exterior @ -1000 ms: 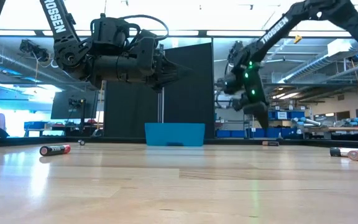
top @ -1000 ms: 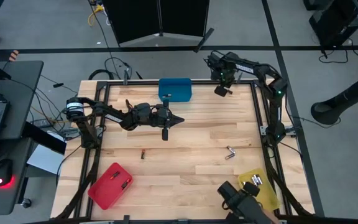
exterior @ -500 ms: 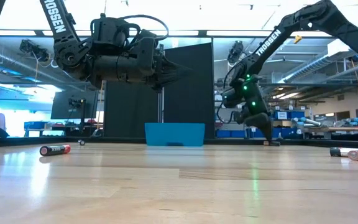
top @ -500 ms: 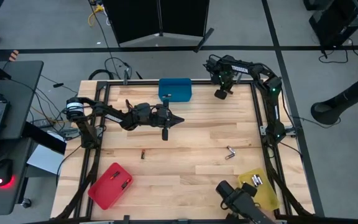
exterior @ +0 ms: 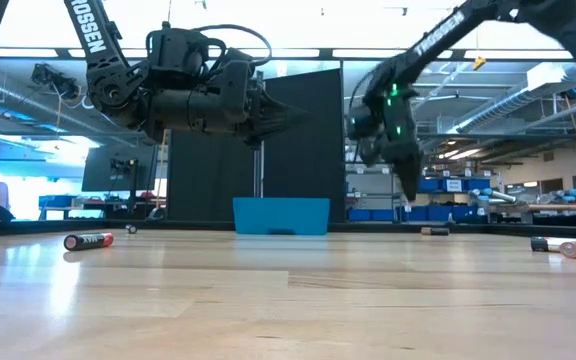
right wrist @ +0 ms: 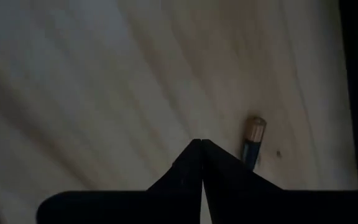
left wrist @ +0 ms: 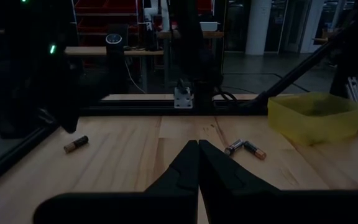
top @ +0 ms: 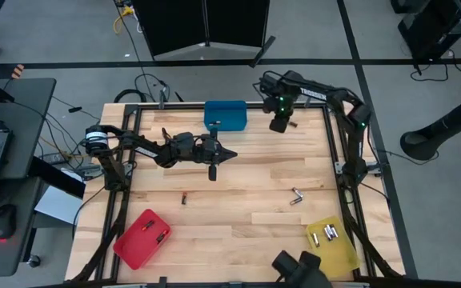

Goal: Sort batteries
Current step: Put the black-brown battery into the blue bin

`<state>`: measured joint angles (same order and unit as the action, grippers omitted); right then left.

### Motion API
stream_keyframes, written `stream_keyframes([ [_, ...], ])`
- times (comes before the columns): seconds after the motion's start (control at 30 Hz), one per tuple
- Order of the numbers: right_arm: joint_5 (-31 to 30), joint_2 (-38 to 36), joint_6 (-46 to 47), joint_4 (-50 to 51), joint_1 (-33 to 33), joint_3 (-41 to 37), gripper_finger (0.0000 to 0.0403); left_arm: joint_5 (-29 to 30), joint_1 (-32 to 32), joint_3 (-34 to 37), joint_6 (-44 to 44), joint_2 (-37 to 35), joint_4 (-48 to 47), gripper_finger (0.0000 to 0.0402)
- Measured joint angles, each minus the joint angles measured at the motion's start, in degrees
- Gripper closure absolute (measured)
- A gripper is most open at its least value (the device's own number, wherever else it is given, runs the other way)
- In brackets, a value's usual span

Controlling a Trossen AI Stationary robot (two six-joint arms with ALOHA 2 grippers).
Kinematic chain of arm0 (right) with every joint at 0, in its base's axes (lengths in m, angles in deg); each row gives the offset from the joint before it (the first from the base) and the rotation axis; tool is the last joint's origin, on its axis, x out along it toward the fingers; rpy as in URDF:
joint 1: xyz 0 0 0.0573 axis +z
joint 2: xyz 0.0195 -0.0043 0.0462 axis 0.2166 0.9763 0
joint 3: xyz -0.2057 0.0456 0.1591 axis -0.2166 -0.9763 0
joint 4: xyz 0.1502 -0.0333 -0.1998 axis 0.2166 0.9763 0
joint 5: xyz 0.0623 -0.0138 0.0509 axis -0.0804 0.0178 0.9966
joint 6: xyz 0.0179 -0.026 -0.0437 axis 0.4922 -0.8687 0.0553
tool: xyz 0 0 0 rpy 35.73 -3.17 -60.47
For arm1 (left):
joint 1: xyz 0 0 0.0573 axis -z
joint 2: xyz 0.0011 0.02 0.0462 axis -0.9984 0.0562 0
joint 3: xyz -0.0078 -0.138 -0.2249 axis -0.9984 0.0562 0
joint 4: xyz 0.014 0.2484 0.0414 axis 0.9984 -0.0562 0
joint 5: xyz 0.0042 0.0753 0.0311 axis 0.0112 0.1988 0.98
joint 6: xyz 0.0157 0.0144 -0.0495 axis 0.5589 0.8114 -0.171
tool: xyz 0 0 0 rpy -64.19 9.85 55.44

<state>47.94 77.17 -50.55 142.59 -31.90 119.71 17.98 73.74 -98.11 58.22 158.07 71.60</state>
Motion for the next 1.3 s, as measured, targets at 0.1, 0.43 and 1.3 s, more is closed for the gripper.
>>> stream_keyframes([
  [0.1,0.16,-4.02,0.68,0.25,2.01,-0.8,0.0373,0.0,0.01,0.0,0.05,0.0,-0.17,0.0387],
  [0.43,2.98,-16.81,7.19,-13.01,3.43,-21.45,0.0354,0.2,0.02,4.25,1.65,-4.98,0.37,0.0387],
  [1.3,-1.86,-8.39,7.68,-25.12,-0.26,-27.54,0.0234,1.86,0.02,8.31,2.8,-10.16,-0.28,0.0387],
])
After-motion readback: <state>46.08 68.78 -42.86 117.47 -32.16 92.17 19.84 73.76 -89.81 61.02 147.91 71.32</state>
